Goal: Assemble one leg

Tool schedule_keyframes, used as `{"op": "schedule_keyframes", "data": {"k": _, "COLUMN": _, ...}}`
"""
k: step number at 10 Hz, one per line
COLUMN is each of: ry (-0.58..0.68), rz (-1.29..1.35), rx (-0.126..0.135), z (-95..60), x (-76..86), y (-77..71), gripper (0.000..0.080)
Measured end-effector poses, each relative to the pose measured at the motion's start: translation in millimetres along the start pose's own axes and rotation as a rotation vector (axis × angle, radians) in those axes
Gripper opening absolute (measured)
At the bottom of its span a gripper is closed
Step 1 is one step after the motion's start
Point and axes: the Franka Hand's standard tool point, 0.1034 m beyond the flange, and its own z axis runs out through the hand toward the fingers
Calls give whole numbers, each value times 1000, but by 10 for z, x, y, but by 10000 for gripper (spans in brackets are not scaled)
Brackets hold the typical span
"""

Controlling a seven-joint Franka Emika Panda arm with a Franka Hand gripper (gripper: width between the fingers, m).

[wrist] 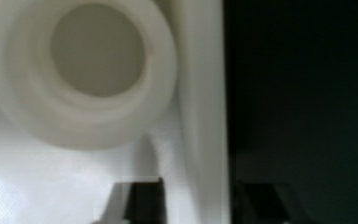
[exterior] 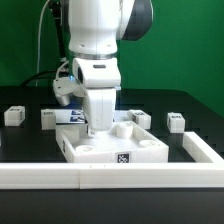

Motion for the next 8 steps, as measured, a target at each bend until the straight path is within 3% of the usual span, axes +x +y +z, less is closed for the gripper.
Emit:
{"op": "schedule_keyframes", "data": {"k": 6, "ry": -1, "rz": 1, "rx": -12, "z": -16, "x": -7, "y": 26, "gripper": 68}}
{"op": "schedule_keyframes", "data": {"k": 8, "ry": 3, "rz": 72, "rx": -28, "z": -19, "x": 111, "y": 77, "gripper": 68}}
